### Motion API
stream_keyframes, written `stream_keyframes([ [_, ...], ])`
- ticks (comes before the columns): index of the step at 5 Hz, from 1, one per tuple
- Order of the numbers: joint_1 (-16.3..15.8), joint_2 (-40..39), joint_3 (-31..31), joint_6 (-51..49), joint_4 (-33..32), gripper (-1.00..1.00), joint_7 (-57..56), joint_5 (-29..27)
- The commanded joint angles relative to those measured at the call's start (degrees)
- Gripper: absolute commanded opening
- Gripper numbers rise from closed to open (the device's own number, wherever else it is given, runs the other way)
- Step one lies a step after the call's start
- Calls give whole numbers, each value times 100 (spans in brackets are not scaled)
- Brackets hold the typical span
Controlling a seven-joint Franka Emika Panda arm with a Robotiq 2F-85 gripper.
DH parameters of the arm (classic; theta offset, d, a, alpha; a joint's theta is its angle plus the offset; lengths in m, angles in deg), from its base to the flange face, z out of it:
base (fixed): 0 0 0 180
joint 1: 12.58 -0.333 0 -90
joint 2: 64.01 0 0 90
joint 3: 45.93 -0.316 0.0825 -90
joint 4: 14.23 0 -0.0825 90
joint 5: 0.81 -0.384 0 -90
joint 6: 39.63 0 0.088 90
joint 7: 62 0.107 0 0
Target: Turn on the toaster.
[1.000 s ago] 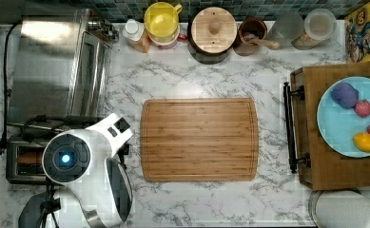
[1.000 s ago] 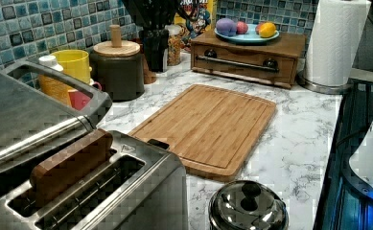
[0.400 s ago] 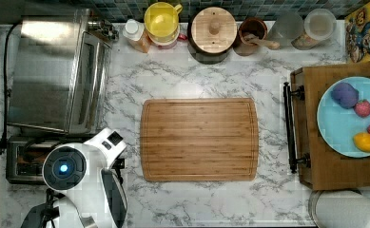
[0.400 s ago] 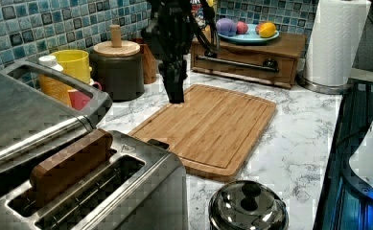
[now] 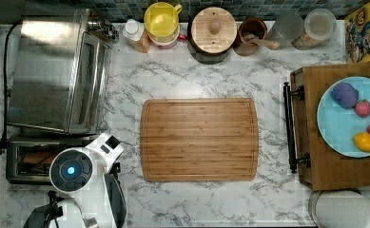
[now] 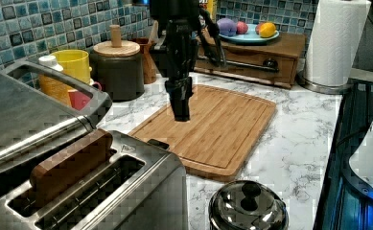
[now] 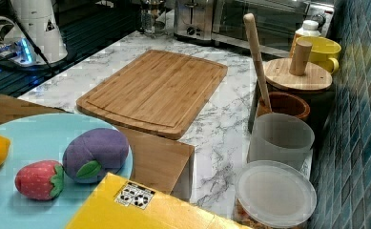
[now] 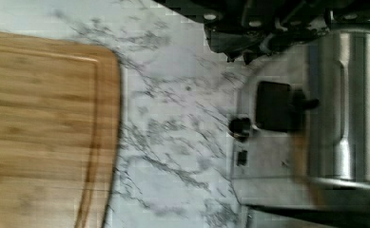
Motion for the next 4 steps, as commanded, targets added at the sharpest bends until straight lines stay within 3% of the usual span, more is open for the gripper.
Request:
stream_keyframes([
  [1, -160, 195, -90, 735, -161, -100, -131, -685],
  [4, -90, -562, -365, 853, 290, -100, 527, -245],
])
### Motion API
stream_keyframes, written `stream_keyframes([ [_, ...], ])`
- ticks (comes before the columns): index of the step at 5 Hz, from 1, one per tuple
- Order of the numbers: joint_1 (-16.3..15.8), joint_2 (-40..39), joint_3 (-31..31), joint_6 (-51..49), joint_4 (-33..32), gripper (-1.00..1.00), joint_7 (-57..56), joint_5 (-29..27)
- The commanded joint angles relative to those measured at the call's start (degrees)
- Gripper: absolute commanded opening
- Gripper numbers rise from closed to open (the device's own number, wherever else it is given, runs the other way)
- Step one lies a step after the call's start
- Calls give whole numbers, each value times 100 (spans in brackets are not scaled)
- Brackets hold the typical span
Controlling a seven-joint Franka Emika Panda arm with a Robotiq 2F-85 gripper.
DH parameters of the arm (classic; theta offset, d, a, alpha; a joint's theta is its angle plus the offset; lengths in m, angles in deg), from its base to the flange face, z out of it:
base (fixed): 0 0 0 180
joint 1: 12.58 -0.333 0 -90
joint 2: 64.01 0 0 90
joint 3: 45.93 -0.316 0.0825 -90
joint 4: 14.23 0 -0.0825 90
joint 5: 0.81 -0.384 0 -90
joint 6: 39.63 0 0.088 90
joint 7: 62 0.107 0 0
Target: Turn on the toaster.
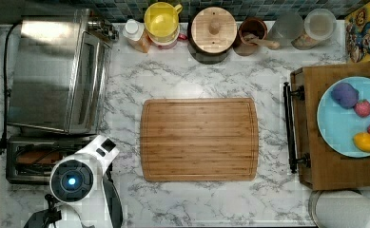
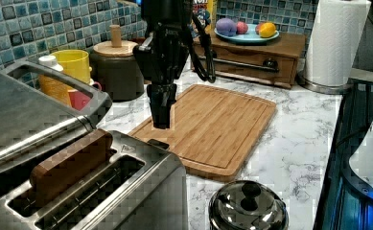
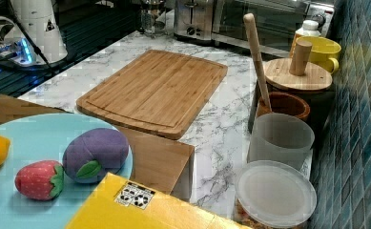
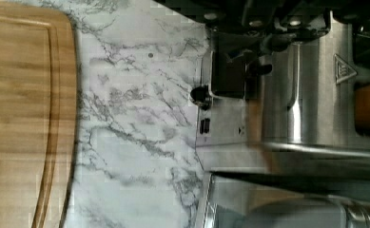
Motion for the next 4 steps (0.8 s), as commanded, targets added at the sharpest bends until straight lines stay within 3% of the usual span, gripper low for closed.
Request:
stream_keyframes([
  [1, 61, -836, -209, 325, 604, -100, 937, 426],
  [4, 140, -1548, 66, 157, 779, -100, 1281, 684],
])
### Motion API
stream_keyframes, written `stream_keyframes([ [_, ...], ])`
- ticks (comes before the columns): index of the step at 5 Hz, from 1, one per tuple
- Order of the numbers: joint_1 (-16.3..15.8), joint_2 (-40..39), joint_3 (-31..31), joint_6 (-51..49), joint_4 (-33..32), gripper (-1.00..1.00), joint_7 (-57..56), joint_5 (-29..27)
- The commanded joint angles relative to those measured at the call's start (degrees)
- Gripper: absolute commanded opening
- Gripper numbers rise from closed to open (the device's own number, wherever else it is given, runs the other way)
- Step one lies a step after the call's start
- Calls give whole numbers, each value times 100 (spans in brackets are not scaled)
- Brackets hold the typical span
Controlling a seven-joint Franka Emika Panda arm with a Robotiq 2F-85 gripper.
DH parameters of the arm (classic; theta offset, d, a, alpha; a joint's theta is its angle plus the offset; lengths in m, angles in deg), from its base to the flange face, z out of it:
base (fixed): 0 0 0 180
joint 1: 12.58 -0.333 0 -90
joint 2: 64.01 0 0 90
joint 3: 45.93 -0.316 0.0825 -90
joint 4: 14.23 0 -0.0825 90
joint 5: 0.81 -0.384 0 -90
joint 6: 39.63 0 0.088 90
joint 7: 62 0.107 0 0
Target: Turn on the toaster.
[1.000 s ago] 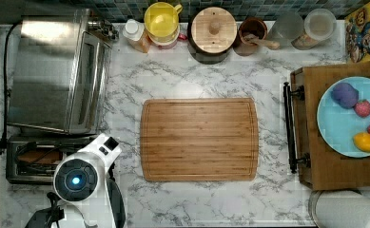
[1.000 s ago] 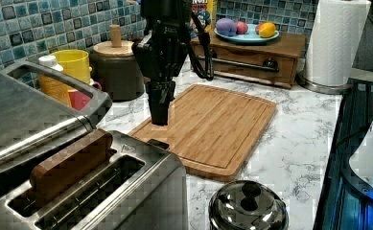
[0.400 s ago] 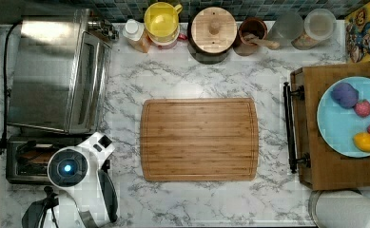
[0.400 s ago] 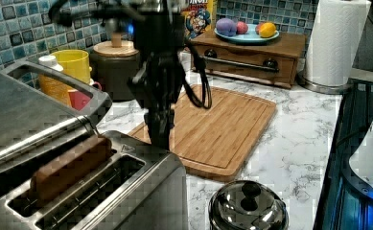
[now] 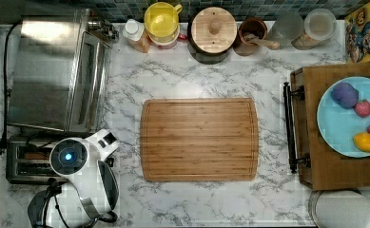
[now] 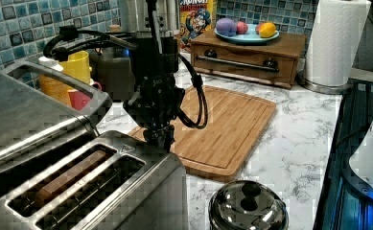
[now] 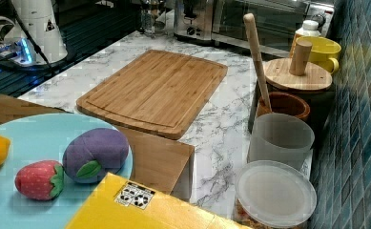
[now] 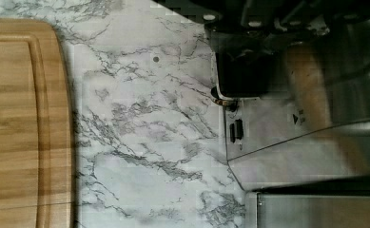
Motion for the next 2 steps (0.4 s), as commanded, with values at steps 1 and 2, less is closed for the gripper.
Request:
stream_keyframes([
  [1, 143, -508, 280, -56, 307, -100, 156, 177],
  [2, 173, -834, 337, 160, 151, -100, 95, 246],
])
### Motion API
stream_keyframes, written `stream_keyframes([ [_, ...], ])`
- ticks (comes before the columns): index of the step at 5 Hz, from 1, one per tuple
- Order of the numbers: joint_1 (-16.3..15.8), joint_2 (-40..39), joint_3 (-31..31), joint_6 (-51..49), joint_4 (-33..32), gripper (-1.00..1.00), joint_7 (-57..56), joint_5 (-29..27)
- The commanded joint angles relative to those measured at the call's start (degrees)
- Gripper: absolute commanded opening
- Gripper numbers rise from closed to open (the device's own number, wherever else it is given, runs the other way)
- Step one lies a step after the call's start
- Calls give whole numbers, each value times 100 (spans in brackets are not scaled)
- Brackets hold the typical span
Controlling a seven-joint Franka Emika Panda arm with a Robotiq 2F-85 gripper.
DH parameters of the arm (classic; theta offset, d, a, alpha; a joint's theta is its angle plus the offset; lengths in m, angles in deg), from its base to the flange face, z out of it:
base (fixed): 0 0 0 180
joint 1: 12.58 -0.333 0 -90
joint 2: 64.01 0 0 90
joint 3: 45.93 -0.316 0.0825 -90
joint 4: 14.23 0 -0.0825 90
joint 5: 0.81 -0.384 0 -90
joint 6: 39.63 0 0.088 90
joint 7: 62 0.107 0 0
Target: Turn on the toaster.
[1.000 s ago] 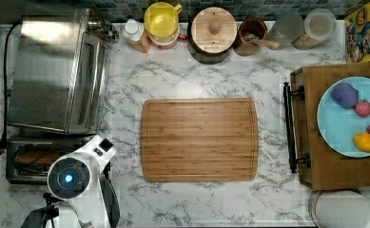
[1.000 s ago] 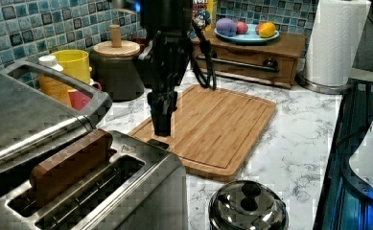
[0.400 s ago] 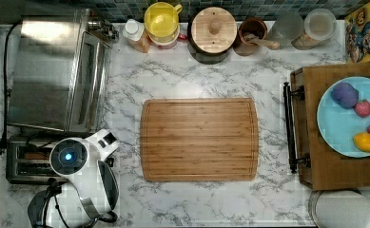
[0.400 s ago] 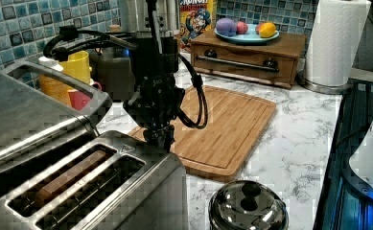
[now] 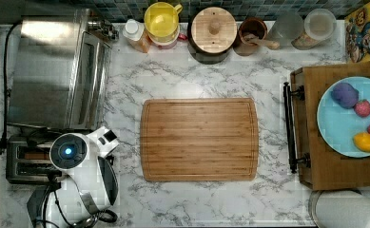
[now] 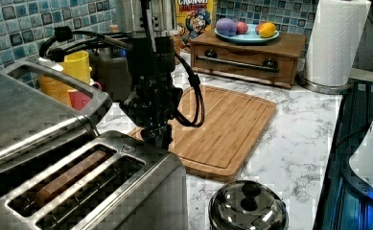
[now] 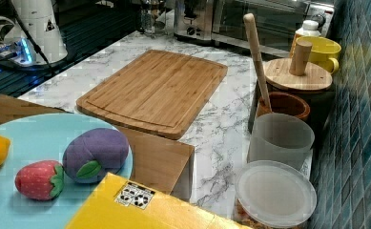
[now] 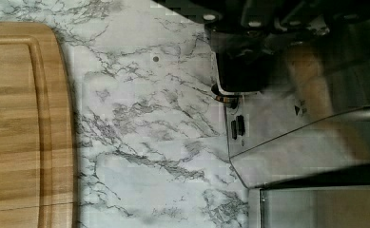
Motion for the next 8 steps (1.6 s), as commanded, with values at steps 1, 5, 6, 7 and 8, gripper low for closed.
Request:
stream_keyframes([
  [1, 209, -1088, 333, 238, -127, -100, 168, 305],
  [5, 177, -1145, 574, 1011, -1235, -100, 55, 804],
  [6, 163, -1145, 588, 1010, -1233, -100, 50, 798],
  [7, 112, -1142, 635, 1007, -1230, -100, 34, 776],
  [8, 119, -1142, 628, 1008, -1231, -100, 36, 778],
])
